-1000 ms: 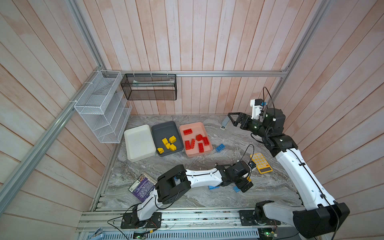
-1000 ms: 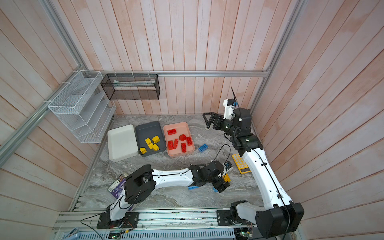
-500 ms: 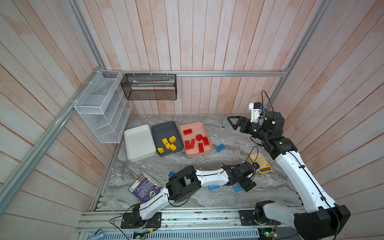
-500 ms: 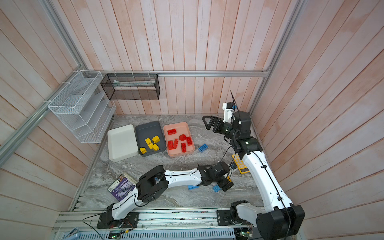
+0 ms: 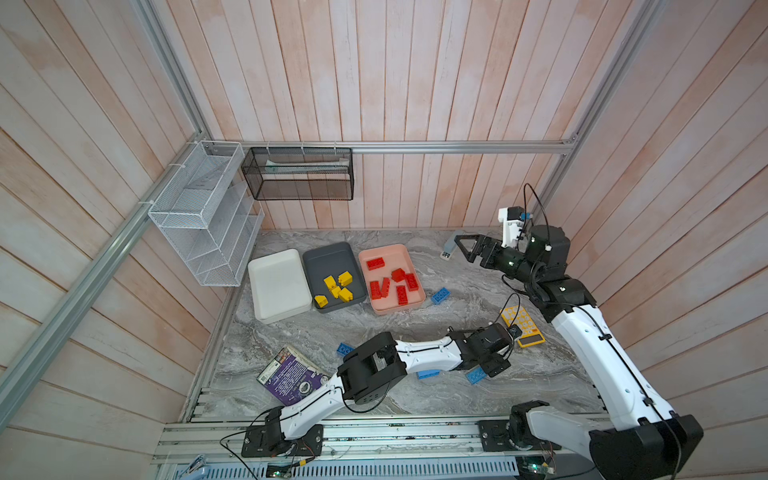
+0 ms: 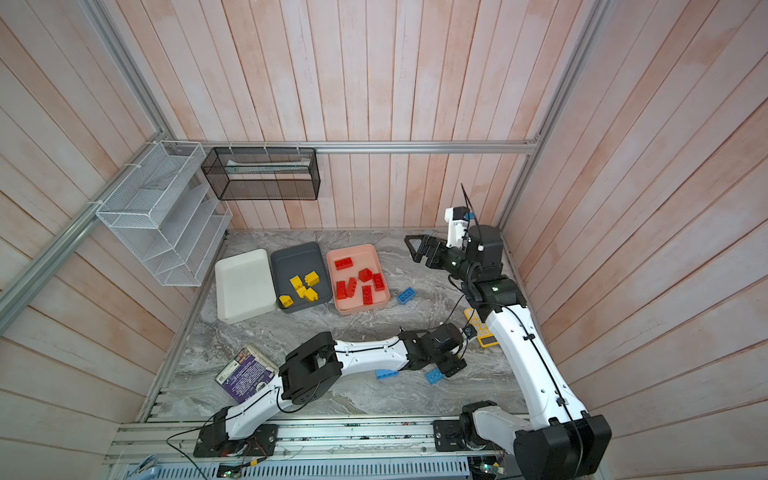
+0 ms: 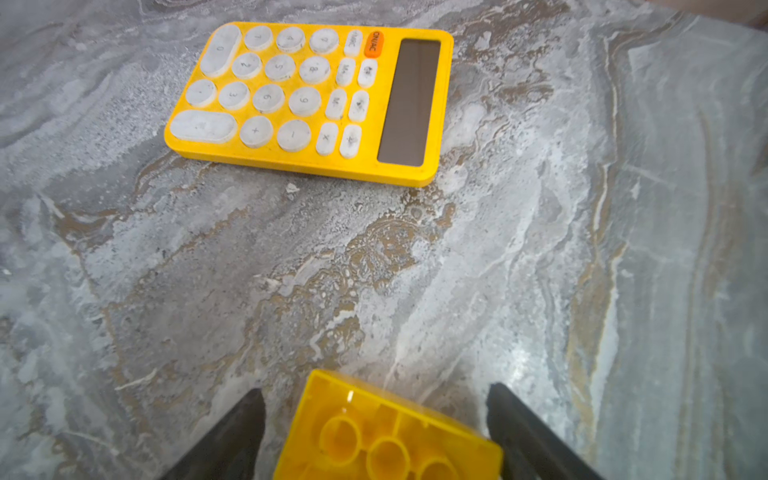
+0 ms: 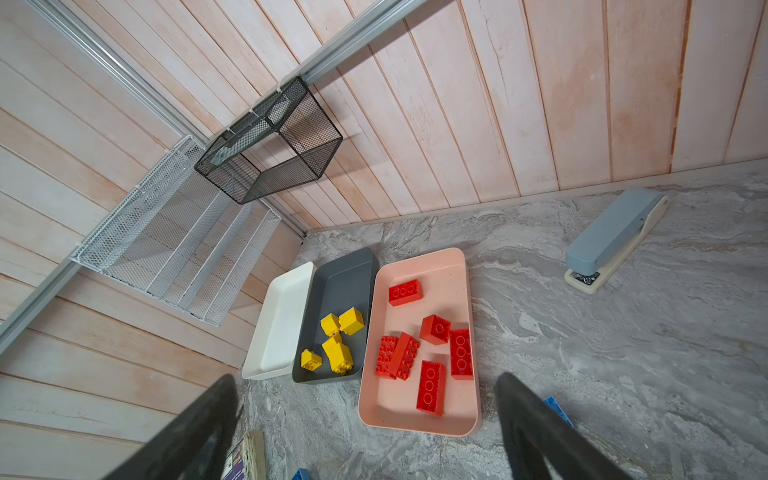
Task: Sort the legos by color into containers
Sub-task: 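Grasp the yellow 2x4 brick with the left gripper and lift it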
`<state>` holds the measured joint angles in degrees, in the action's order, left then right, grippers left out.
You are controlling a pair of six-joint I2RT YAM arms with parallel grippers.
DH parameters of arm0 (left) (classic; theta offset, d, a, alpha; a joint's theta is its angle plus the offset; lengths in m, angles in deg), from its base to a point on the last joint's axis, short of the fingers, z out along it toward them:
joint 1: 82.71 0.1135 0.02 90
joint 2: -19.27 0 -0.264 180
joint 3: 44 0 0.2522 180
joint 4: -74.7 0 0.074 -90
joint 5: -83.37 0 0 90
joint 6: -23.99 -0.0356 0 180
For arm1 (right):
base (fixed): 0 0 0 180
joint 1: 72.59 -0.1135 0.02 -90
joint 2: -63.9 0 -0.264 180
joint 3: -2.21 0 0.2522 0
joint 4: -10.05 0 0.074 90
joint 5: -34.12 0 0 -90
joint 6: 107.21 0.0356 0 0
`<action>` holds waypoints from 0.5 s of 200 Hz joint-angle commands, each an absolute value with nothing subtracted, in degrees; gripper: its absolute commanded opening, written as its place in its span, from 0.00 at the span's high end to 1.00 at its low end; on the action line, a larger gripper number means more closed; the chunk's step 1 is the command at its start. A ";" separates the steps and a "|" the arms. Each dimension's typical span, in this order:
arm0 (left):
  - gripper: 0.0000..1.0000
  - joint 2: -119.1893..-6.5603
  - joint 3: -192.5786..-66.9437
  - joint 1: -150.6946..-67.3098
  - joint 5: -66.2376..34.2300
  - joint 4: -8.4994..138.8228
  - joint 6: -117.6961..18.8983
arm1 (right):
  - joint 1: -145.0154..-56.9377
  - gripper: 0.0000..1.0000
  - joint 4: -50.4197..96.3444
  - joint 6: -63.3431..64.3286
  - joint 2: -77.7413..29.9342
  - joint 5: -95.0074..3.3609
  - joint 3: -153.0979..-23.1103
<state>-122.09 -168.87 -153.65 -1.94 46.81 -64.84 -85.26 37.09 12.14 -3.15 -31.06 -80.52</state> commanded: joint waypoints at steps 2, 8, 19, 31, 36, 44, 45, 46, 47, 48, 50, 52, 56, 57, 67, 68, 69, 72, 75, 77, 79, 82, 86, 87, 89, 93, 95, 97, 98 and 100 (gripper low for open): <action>0.26 -121.41 -166.99 -153.47 -0.13 45.18 -66.00 | -85.28 0.04 36.45 11.35 -2.28 -30.22 -79.58; 0.29 -121.11 -166.75 -153.46 -0.04 45.19 -66.16 | -85.27 0.04 36.43 11.36 -2.29 -30.21 -79.51; 0.32 -120.69 -166.20 -153.46 0.20 45.28 -66.32 | -85.33 0.04 36.36 11.45 -2.25 -30.21 -79.49; 0.35 -120.10 -165.61 -153.47 0.39 45.75 -66.44 | -85.29 0.04 36.21 11.45 -2.30 -30.12 -79.40; 0.36 -119.94 -165.44 -153.46 0.48 45.98 -66.66 | -85.25 0.04 36.21 11.47 -2.28 -30.12 -79.40; 0.38 -119.56 -165.26 -153.46 0.64 46.18 -66.71 | -85.27 0.04 36.18 11.48 -2.28 -30.12 -79.40; 0.38 -119.54 -165.25 -153.46 0.65 46.22 -66.71 | -85.26 0.04 36.19 11.46 -2.28 -30.12 -79.40; 0.38 -119.52 -165.21 -153.46 0.66 46.24 -66.75 | -85.26 0.04 36.20 11.45 -2.28 -30.12 -79.40; 0.38 -119.47 -165.23 -153.46 0.70 46.25 -66.82 | -85.25 0.04 36.20 11.45 -2.33 -30.08 -79.40; 0.38 -119.40 -165.20 -153.46 0.73 46.30 -66.81 | -85.25 0.04 36.20 11.45 -2.31 -30.10 -79.40; 0.38 -119.29 -165.17 -153.46 0.74 46.36 -66.84 | -85.25 0.04 36.20 11.45 -2.33 -30.12 -79.36; 0.39 -119.19 -165.12 -153.46 0.81 46.44 -66.87 | -85.25 0.04 36.29 11.45 -2.30 -30.12 -79.30; 0.39 -119.10 -165.15 -153.46 0.90 46.52 -66.97 | -85.32 0.04 36.36 11.45 -2.28 -30.12 -79.31; 0.39 -119.04 -165.16 -153.46 0.91 46.52 -66.97 | -85.33 0.04 36.37 11.45 -2.28 -30.12 -79.31; 0.39 -118.68 -165.12 -153.40 1.25 46.71 -67.23 | -85.33 0.04 36.42 11.36 -2.29 -30.25 -79.34; 0.39 -118.66 -165.10 -153.43 1.31 46.71 -67.28 | -85.34 0.04 36.44 11.31 -2.28 -30.28 -79.33; 0.40 -118.60 -165.13 -153.45 1.34 46.75 -67.30 | -85.34 0.04 36.46 11.29 -2.24 -30.29 -79.32; 0.40 -118.51 -165.16 -153.46 1.48 46.79 -67.39 | -85.30 0.04 36.46 11.27 -2.20 -30.30 -79.32; 0.40 -118.45 -165.14 -153.44 1.53 46.81 -67.45 | -85.26 0.04 36.43 11.27 -2.20 -30.38 -79.25; 0.40 -118.35 -165.16 -153.46 1.61 46.84 -67.53 | -85.25 0.04 36.46 11.27 -2.20 -30.34 -79.23; 0.40 -118.25 -165.16 -153.46 1.69 46.80 -67.57 | -85.29 0.04 36.47 11.23 -2.20 -30.38 -79.23; 0.40 -118.15 -165.14 -153.46 1.78 46.84 -67.66 | -85.30 0.04 36.47 11.19 -2.22 -30.42 -79.13; 0.40 -117.97 -165.16 -153.46 1.92 46.80 -67.84 | -85.26 0.04 36.47 11.18 -2.24 -30.55 -79.07; 0.40 -117.99 -165.16 -153.46 1.95 46.84 -67.85 | -85.25 0.04 36.47 11.18 -2.22 -30.56 -79.06; 0.40 -117.90 -165.16 -153.46 2.02 46.80 -67.85 | -85.25 0.04 36.47 11.18 -2.20 -30.56 -79.01; 0.40 -117.70 -165.23 -153.38 2.15 46.75 -67.93 | -85.27 0.04 36.48 11.18 -2.24 -30.65 -78.97; 0.40 -117.61 -165.25 -153.38 2.16 46.78 -67.96 | -85.26 0.04 36.49 11.18 -2.21 -30.63 -78.90; 0.40 -117.52 -165.25 -153.31 2.20 46.66 -67.94 | -85.25 0.04 36.54 11.18 -2.20 -30.65 -78.88; 0.40 -117.50 -165.25 -153.30 2.22 46.59 -67.94 | -85.25 0.04 36.55 11.18 -2.20 -30.65 -78.83; 0.40 -117.49 -165.25 -153.29 2.22 46.46 -68.03 | -85.27 0.04 36.51 11.18 -2.20 -30.65 -78.80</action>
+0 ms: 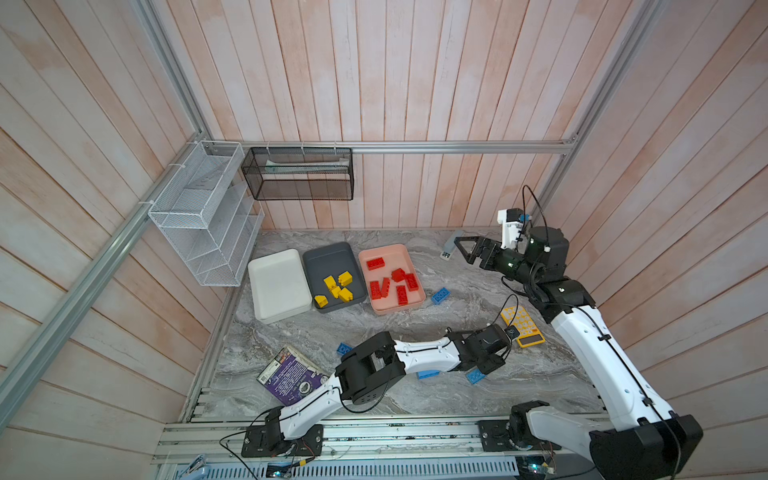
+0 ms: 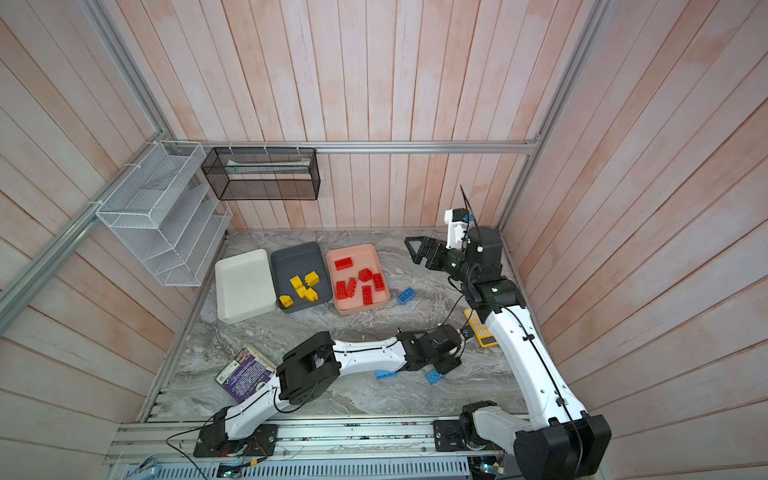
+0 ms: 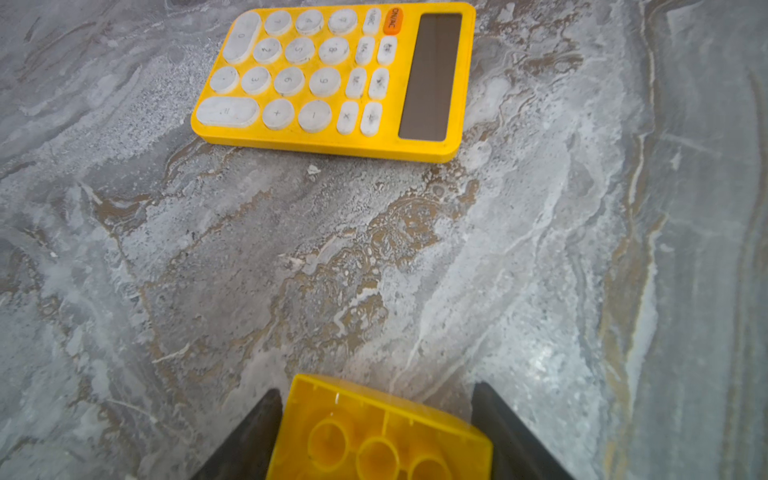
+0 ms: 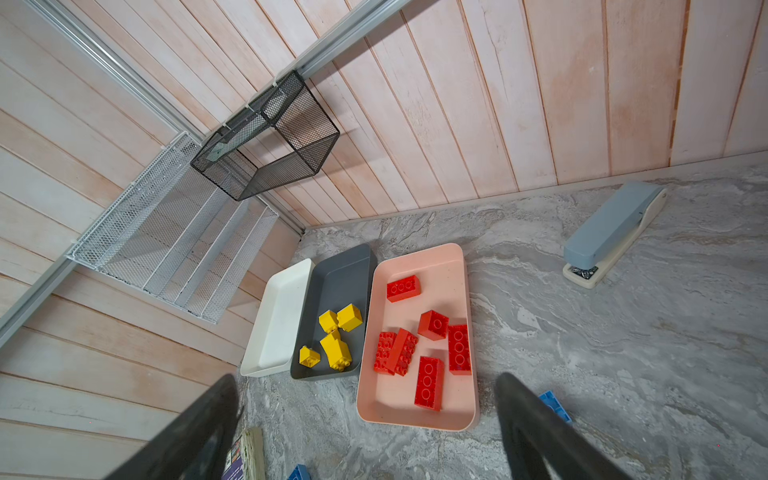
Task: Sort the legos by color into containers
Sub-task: 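Grasp the yellow 2x4 brick with the left gripper and lift it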
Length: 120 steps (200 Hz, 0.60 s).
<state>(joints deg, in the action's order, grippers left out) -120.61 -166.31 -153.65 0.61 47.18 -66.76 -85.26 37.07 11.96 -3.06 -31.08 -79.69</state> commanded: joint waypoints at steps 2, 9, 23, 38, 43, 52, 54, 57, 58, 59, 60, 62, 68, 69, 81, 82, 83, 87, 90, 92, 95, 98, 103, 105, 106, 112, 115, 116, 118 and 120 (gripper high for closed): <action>0.40 -117.32 -165.25 -153.22 2.24 46.51 -68.03 | -85.26 0.04 36.50 11.14 -2.20 -30.76 -78.83; 0.41 -116.85 -165.17 -153.12 2.35 46.21 -68.03 | -85.25 0.04 36.43 11.09 -2.20 -30.74 -78.63; 0.41 -115.65 -164.21 -152.94 2.77 46.37 -68.03 | -85.25 0.04 36.31 11.10 -2.28 -31.00 -78.23; 0.41 -113.81 -162.41 -152.84 3.29 47.14 -68.05 | -85.25 0.04 35.70 10.92 -2.50 -31.37 -77.52; 0.41 -113.13 -161.80 -152.76 3.45 47.34 -67.96 | -85.29 0.04 35.62 10.84 -2.66 -31.63 -77.32; 0.41 -111.88 -160.62 -152.63 3.85 47.77 -67.81 | -85.25 0.04 35.47 10.83 -3.03 -32.17 -77.04; 0.41 -111.63 -160.38 -152.60 3.94 47.76 -67.78 | -85.26 0.04 35.44 10.83 -3.11 -32.17 -76.99; 0.41 -111.24 -160.03 -152.52 4.08 47.80 -67.73 | -85.26 0.04 35.43 10.83 -3.22 -32.30 -76.95; 0.41 -111.07 -159.91 -152.51 4.17 47.82 -67.66 | -85.26 0.04 35.42 10.83 -3.28 -32.31 -76.90; 0.42 -110.94 -159.81 -152.50 4.26 47.88 -67.62 | -85.25 0.04 35.37 10.87 -3.31 -32.32 -76.88; 0.42 -110.70 -159.68 -152.46 4.40 47.86 -67.65 | -85.25 0.04 35.39 10.90 -3.32 -32.32 -76.87; 0.42 -110.43 -159.42 -152.42 4.45 47.89 -67.54 | -85.27 0.04 35.34 10.91 -3.40 -32.39 -76.77; 0.42 -109.53 -158.65 -152.26 4.61 48.00 -67.36 | -85.28 0.04 35.04 11.04 -3.51 -32.46 -76.60; 0.42 -109.38 -158.48 -152.20 4.61 48.05 -67.34 | -85.26 0.04 34.96 11.07 -3.51 -32.48 -76.55; 0.42 -107.42 -156.40 -151.74 4.87 48.80 -67.02 | -85.28 0.04 34.17 11.33 -3.60 -32.91 -76.03; 0.42 -107.18 -156.21 -151.72 4.87 48.85 -67.00 | -85.31 0.04 34.13 11.35 -3.60 -32.96 -76.00; 0.42 -106.98 -156.03 -151.67 4.88 48.88 -66.98 | -85.28 0.04 34.11 11.35 -3.60 -33.04 -75.99; 0.42 -106.29 -155.31 -151.48 5.06 49.16 -66.85 | -85.25 0.04 34.01 11.36 -3.67 -33.33 -75.90; 0.42 -105.82 -154.71 -151.33 5.12 49.23 -66.76 | -85.25 0.04 33.99 11.45 -3.75 -33.60 -75.89; 0.42 -105.52 -154.35 -151.24 5.21 49.29 -66.72 | -85.25 0.04 34.00 11.45 -3.77 -33.76 -75.89; 0.42 -105.10 -153.58 -151.08 5.31 49.38 -66.67 | -85.25 0.04 34.01 11.46 -3.89 -34.01 -75.84; 0.42 -104.53 -153.05 -150.90 5.51 49.47 -66.63 | -85.27 0.04 33.94 11.45 -4.01 -34.16 -75.74; 0.42 -103.71 -152.29 -150.60 5.73 49.61 -66.47 | -85.17 0.04 33.93 11.45 -4.25 -34.45 -75.80; 0.42 -103.37 -151.86 -150.49 5.88 49.67 -66.41 | -85.16 0.04 33.94 11.45 -4.33 -34.50 -75.80; 0.42 -103.27 -151.66 -150.39 5.95 49.68 -66.38 | -85.16 0.04 33.93 11.45 -4.36 -34.55 -75.84; 0.42 -102.30 -150.31 -150.02 6.17 49.76 -66.13 | -85.10 0.04 33.84 11.57 -4.61 -34.72 -75.71; 0.42 -101.68 -149.67 -149.79 6.32 49.77 -66.02 | -85.11 0.04 33.72 11.54 -4.82 -34.84 -75.62; 0.42 -101.54 -149.42 -149.74 6.35 49.86 -66.01 | -85.09 0.04 33.69 11.58 -4.82 -34.81 -75.62; 0.42 -101.20 -148.97 -149.59 6.43 49.87 -66.01 | -85.03 0.04 33.73 11.61 -4.90 -34.92 -75.62; 0.42 -100.83 -148.59 -149.49 6.52 49.91 -65.87 | -85.00 0.04 33.70 11.62 -4.98 -35.01 -75.62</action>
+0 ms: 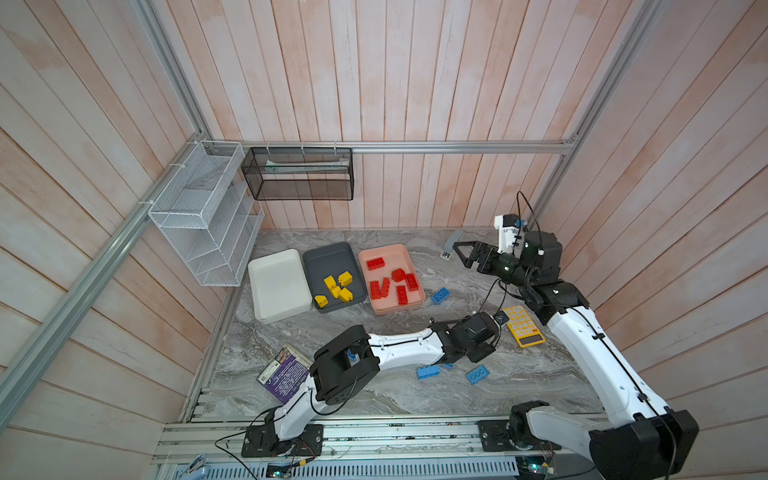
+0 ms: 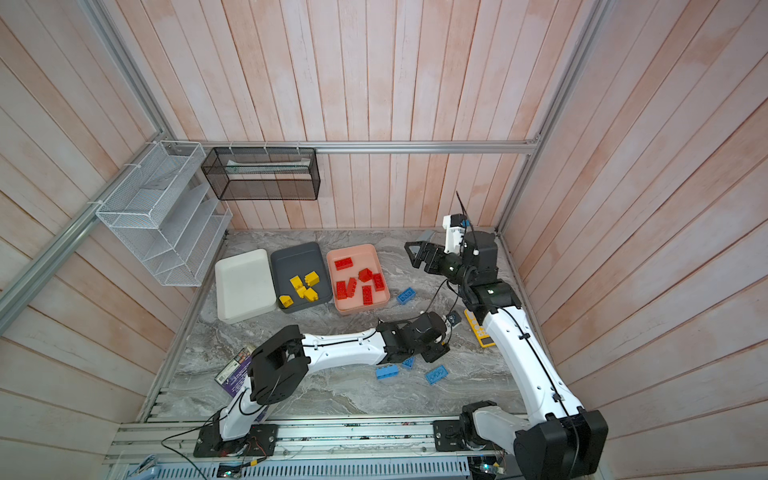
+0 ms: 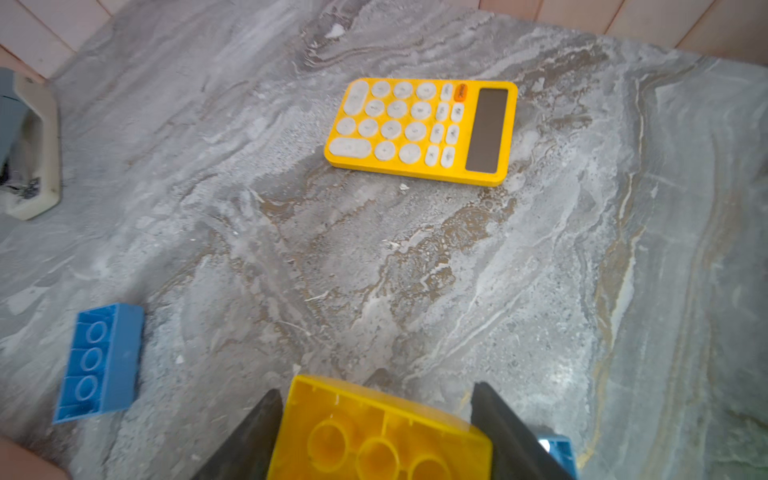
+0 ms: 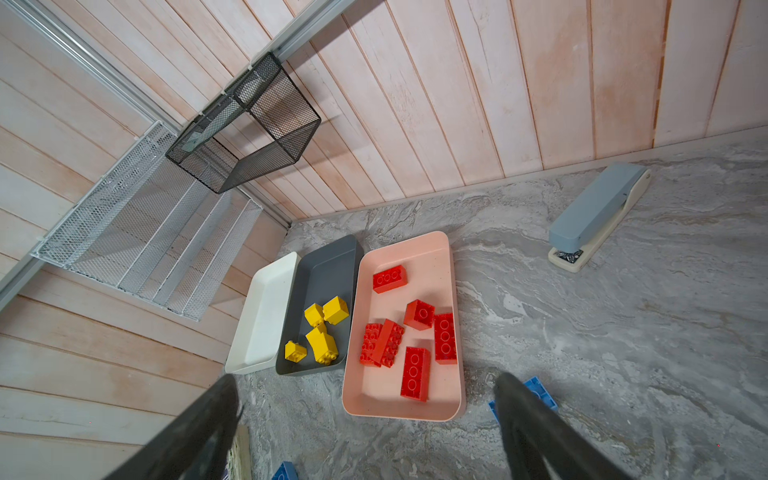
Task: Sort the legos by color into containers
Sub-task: 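Grasp the yellow 2x4 brick with the left gripper and lift it, then carry the yellow brick over the gray tray with the left gripper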
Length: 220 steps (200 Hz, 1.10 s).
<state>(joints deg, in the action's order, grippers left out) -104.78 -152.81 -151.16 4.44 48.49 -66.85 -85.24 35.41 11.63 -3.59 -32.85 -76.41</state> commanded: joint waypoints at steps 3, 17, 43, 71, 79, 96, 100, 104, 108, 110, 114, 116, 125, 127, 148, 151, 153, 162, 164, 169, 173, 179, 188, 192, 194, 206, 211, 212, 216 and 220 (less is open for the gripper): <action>0.42 -100.37 -147.69 -149.22 6.55 50.02 -65.69 | -85.02 0.04 33.62 11.62 -5.12 -35.09 -75.55; 0.42 -97.50 -144.09 -148.03 6.98 50.58 -64.93 | -84.73 0.04 33.13 12.03 -5.40 -35.16 -75.02; 0.42 -92.02 -137.52 -145.58 7.79 51.28 -63.51 | -84.47 0.04 31.36 12.37 -5.92 -35.46 -73.01; 0.42 -85.73 -130.99 -142.30 8.55 51.35 -62.08 | -84.29 0.04 30.57 12.74 -7.55 -35.39 -70.34; 0.42 -83.95 -129.22 -140.99 8.79 51.38 -61.95 | -84.29 0.04 29.82 13.08 -7.73 -35.42 -69.12; 0.42 -80.49 -125.95 -138.09 8.93 51.12 -60.08 | -84.20 0.04 28.39 13.72 -8.06 -35.62 -66.31; 0.42 -79.88 -125.30 -137.92 9.06 50.97 -59.76 | -84.20 0.04 28.11 13.73 -8.15 -35.67 -65.75; 0.42 -79.24 -124.75 -135.98 9.09 50.76 -59.41 | -84.21 0.04 27.77 13.77 -8.25 -35.68 -65.10; 0.42 -78.67 -124.27 -134.96 9.30 50.47 -59.13 | -84.20 0.04 27.52 13.78 -8.34 -35.74 -64.50; 0.42 -78.43 -124.05 -134.60 9.39 50.33 -58.97 | -84.20 0.04 27.40 13.76 -8.39 -35.75 -64.19; 0.42 -77.90 -123.67 -133.78 9.57 50.00 -58.70 | -84.20 0.04 27.03 13.73 -8.50 -35.74 -63.57; 0.42 -77.69 -123.43 -133.38 9.68 49.86 -58.58 | -84.20 0.04 26.92 13.73 -8.56 -35.77 -63.27; 0.42 -76.65 -122.54 -131.63 10.24 49.18 -58.08 | -84.20 0.04 26.34 13.58 -8.70 -35.88 -61.95; 0.42 -76.45 -122.49 -131.37 10.31 49.06 -58.02 | -84.20 0.04 26.20 13.56 -8.77 -35.96 -61.64; 0.41 -74.55 -121.18 -126.81 11.07 48.09 -56.67 | -84.22 0.04 25.34 12.52 -9.22 -36.85 -58.48; 0.41 -74.40 -121.25 -126.04 11.12 47.84 -56.47 | -84.24 0.04 25.31 12.28 -9.27 -37.24 -58.08; 0.41 -74.31 -121.27 -125.62 11.19 47.67 -56.24 | -84.23 0.04 25.35 12.18 -9.30 -37.53 -57.81; 0.41 -74.34 -121.86 -123.27 10.94 46.93 -55.22 | -84.20 0.04 25.15 11.74 -9.48 -38.47 -56.55; 0.41 -74.38 -122.01 -122.74 10.81 46.85 -55.00 | -84.20 0.04 25.03 11.72 -9.53 -38.56 -56.35; 0.41 -74.54 -122.42 -121.39 10.27 46.65 -54.43 | -84.20 0.04 24.66 11.78 -9.58 -38.64 -55.38; 0.41 -74.80 -122.77 -120.24 9.77 46.48 -54.02 | -84.20 0.04 24.07 11.92 -9.66 -38.42 -54.79; 0.41 -75.14 -123.47 -118.64 8.97 46.19 -53.40 | -84.20 0.04 23.20 12.12 -9.75 -37.76 -53.78; 0.41 -76.16 -124.80 -116.18 7.99 45.72 -52.44 | -84.20 0.04 22.07 12.32 -10.00 -36.82 -52.50; 0.41 -76.67 -125.37 -115.25 7.61 45.42 -52.06 | -84.20 0.04 21.81 12.32 -10.14 -36.65 -52.05; 0.41 -76.99 -125.82 -114.69 7.43 45.26 -51.93 | -84.20 0.04 21.64 12.32 -10.18 -36.63 -51.82; 0.41 -78.80 -128.32 -112.00 6.99 44.34 -51.21 | -84.20 0.04 20.98 12.09 -10.45 -36.63 -50.60; 0.41 -79.69 -129.34 -110.92 6.99 43.85 -50.92 | -84.20 0.04 20.71 11.98 -10.52 -36.61 -50.13; 0.41 -79.92 -129.63 -110.75 6.95 43.78 -50.82 | -84.20 0.04 20.63 11.98 -10.53 -36.66 -50.04; 0.41 -80.69 -130.64 -109.97 6.84 43.47 -50.57 | -84.20 0.04 20.45 11.90 -10.55 -36.65 -49.62; 0.41 -81.44 -131.46 -109.28 6.67 43.22 -50.32 | -84.20 0.04 20.32 11.89 -10.55 -36.68 -49.27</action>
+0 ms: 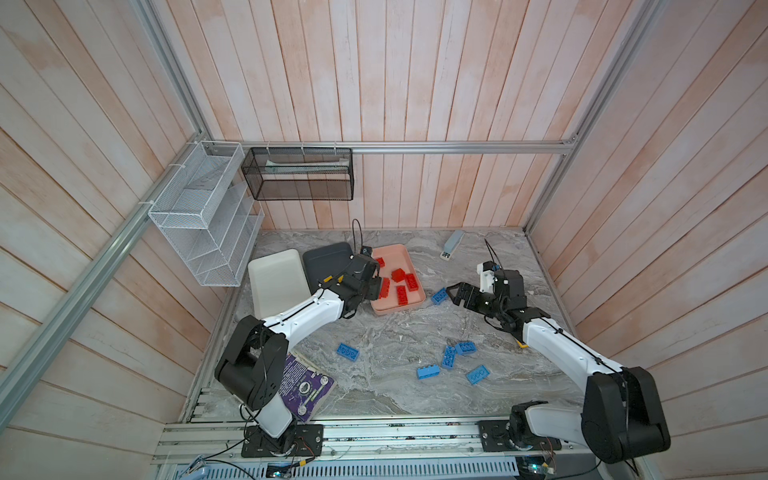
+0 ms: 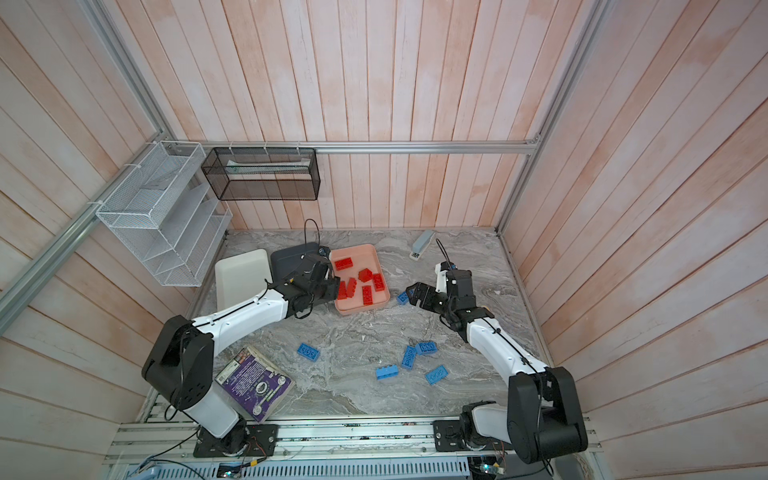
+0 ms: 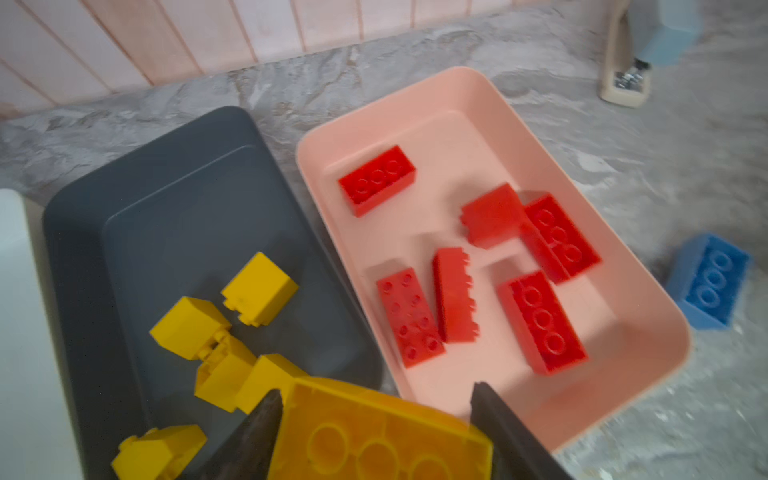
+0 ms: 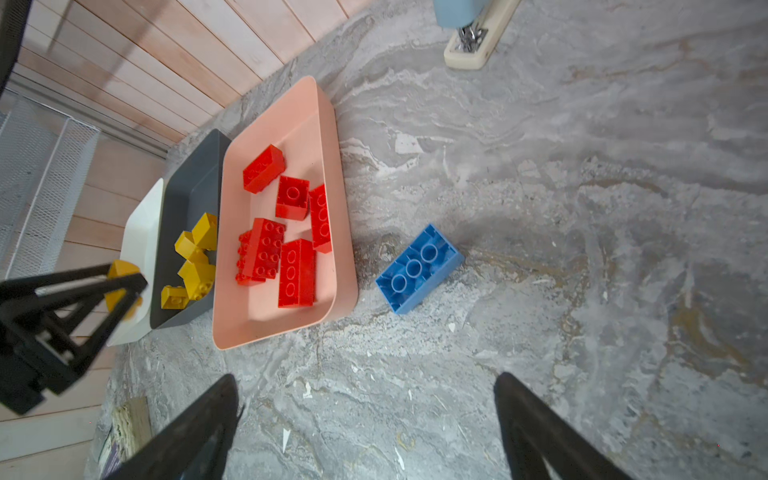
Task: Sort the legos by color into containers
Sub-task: 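Carry the yellow brick over the gray tray with the left gripper, then lower the yellow brick into the gray tray and open the left gripper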
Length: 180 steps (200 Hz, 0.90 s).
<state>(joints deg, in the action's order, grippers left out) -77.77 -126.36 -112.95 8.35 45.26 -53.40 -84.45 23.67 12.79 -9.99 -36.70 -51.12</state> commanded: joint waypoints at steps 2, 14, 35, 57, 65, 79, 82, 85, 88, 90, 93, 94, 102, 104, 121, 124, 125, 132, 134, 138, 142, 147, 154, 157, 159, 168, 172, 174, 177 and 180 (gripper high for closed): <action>0.41 -81.67 -132.02 -108.76 6.58 43.11 -50.15 | -84.24 0.04 20.06 11.95 -10.55 -36.71 -49.08; 0.41 -84.30 -134.95 -106.45 6.06 41.84 -49.42 | -84.41 0.05 18.77 12.30 -10.38 -36.41 -47.80; 0.41 -88.32 -139.96 -103.14 5.41 39.93 -48.76 | -85.63 0.05 17.19 12.76 -9.79 -36.93 -45.79; 0.41 -92.54 -144.91 -101.03 5.92 37.44 -49.25 | -87.37 0.06 17.22 12.42 -9.02 -39.17 -44.96; 0.41 -94.06 -146.75 -100.46 6.31 36.27 -49.46 | -87.77 0.06 17.42 12.33 -8.73 -39.58 -44.88; 0.41 -96.27 -149.15 -99.70 6.63 34.98 -49.89 | -88.29 0.06 17.94 12.02 -8.12 -39.86 -45.45; 0.41 -96.71 -149.48 -99.49 6.68 34.81 -50.03 | -88.37 0.06 18.18 11.94 -7.90 -40.13 -45.55; 0.41 -97.04 -149.88 -99.38 6.80 34.63 -50.10 | -88.41 0.06 18.25 11.85 -7.64 -40.26 -45.62; 0.41 -97.50 -150.28 -99.26 6.88 34.50 -50.24 | -88.53 0.06 18.39 11.76 -7.38 -40.54 -45.65; 0.41 -97.75 -150.43 -99.27 6.94 34.34 -50.35 | -88.58 0.05 18.50 11.72 -7.21 -40.81 -45.65; 0.41 -97.99 -150.81 -99.20 7.05 34.14 -50.46 | -88.66 0.05 18.58 11.63 -6.95 -41.10 -45.65; 0.41 -98.12 -150.91 -99.17 7.06 34.05 -50.45 | -88.72 0.05 18.60 11.63 -6.86 -41.23 -45.61; 0.40 -98.94 -151.58 -99.01 7.08 33.84 -50.71 | -88.91 0.05 18.86 11.46 -6.24 -41.99 -45.52; 0.40 -99.12 -151.73 -98.96 7.08 33.80 -50.80 | -88.98 0.05 18.93 11.40 -6.09 -42.21 -45.55; 0.39 -100.18 -152.52 -98.73 6.99 33.58 -51.35 | -89.21 0.05 19.65 11.14 -5.38 -43.08 -45.79; 0.39 -100.32 -152.63 -98.66 6.99 33.53 -51.39 | -89.30 0.05 19.79 11.06 -5.36 -43.19 -45.86; 0.39 -100.34 -152.66 -98.68 6.99 33.48 -51.40 | -89.30 0.05 19.78 11.03 -5.36 -43.25 -45.93; 0.38 -100.60 -152.92 -98.62 6.90 33.30 -51.40 | -89.38 0.05 19.97 11.01 -5.45 -43.37 -46.05; 0.38 -100.63 -152.98 -98.64 6.90 33.33 -51.41 | -89.38 0.05 20.02 11.01 -5.54 -43.39 -46.08; 0.37 -100.66 -153.04 -98.62 6.90 33.31 -51.37 | -89.38 0.05 20.08 11.01 -5.61 -43.39 -46.10; 0.36 -100.62 -153.03 -98.55 6.86 33.30 -51.41 | -89.46 0.05 20.18 11.01 -5.78 -43.40 -46.22; 0.35 -100.55 -152.96 -98.64 6.77 33.35 -51.31 | -89.49 0.05 20.29 11.01 -6.07 -43.40 -46.38; 0.33 -100.35 -152.79 -98.62 6.40 33.52 -51.18 | -89.56 0.05 20.59 10.92 -6.51 -43.45 -46.52; 0.31 -100.25 -152.77 -98.58 6.16 33.60 -51.12 | -89.56 0.05 20.69 10.92 -6.69 -43.48 -46.68; 0.31 -100.17 -152.71 -98.59 6.01 33.61 -51.10 | -89.56 0.05 20.77 10.92 -6.79 -43.48 -46.83; 0.27 -99.81 -152.56 -98.62 5.60 33.53 -50.89 | -89.66 0.05 21.11 10.83 -7.27 -43.56 -47.21; 0.25 -99.52 -152.44 -98.62 5.50 33.47 -50.83 | -89.64 0.05 21.37 10.76 -7.42 -43.64 -47.45; 0.24 -99.35 -152.43 -98.60 5.43 33.46 -50.87 | -89.64 0.06 21.42 10.75 -7.50 -43.70 -47.60; 0.22 -99.15 -152.28 -98.60 5.41 33.49 -50.82 | -89.64 0.06 21.65 10.67 -7.59 -43.81 -47.80; 0.21 -98.86 -152.17 -98.56 5.36 33.48 -50.73 | -89.73 0.06 21.86 10.58 -7.64 -43.91 -47.92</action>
<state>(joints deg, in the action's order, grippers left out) -99.89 -151.21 -98.94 6.67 34.07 -50.52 -89.22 20.04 11.63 -6.62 -42.34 -45.59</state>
